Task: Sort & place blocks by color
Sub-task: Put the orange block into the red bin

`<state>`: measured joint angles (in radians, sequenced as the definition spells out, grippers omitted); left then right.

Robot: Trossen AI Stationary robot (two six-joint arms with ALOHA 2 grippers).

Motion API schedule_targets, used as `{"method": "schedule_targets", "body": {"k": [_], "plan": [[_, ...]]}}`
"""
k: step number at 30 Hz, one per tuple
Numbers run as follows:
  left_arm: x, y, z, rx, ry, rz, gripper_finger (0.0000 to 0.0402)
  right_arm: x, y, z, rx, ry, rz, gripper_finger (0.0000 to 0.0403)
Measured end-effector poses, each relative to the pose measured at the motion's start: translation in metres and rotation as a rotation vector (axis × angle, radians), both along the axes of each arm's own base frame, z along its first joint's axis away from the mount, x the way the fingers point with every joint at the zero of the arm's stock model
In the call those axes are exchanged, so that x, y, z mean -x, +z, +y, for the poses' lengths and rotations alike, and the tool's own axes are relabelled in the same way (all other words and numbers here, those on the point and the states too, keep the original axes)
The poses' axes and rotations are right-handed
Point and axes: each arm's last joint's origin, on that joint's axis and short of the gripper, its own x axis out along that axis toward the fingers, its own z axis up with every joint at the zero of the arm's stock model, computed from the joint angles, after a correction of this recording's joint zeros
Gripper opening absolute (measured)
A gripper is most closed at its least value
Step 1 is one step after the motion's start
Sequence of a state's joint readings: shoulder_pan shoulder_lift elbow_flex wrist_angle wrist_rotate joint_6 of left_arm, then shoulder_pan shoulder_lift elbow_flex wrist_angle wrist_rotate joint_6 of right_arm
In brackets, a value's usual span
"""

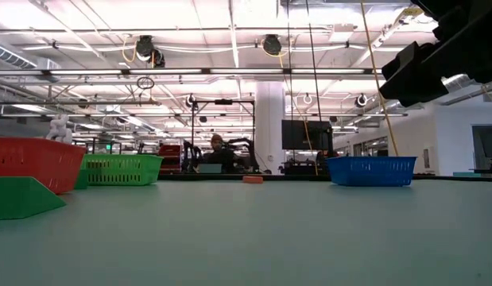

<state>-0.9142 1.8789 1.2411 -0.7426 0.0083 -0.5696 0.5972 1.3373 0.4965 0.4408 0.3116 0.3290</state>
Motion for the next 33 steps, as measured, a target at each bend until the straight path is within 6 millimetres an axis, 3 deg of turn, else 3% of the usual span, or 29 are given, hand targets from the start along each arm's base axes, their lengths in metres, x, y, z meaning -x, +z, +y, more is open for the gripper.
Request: {"method": "schedule_targets", "body": {"k": [5, 9, 15, 22, 28, 33], "plan": [[0.001, -0.008, 0.0, -0.033, -0.024, 0.028, 0.0353, 0.0, 0.0, 0.0, 0.002, 0.0, 0.003, 0.0199], [0.001, -0.013, -0.001, -0.059, -0.049, 0.028, 0.0329, 0.0, 0.0, 0.0, 0.002, 0.0, 0.003, 0.0199], [0.001, -0.014, 0.0, -0.067, -0.074, 0.021, 0.0254, 0.0, 0.0, 0.0, 0.003, -0.001, 0.003, 0.0199], [0.002, -0.014, 0.001, -0.078, -0.079, 0.032, 0.0132, 0.0, 0.0, 0.0, 0.004, -0.002, 0.003, 0.0199], [0.003, -0.012, 0.005, -0.08, -0.065, 0.074, 0.0131, 0.0, 0.0, 0.0, 0.004, -0.003, 0.002, 0.0199], [-0.001, 0.005, 0.021, -0.099, -0.001, 0.08, 0.0131, 0.0, 0.0, 0.0, 0.005, -0.004, 0.002, 0.0199]]}}
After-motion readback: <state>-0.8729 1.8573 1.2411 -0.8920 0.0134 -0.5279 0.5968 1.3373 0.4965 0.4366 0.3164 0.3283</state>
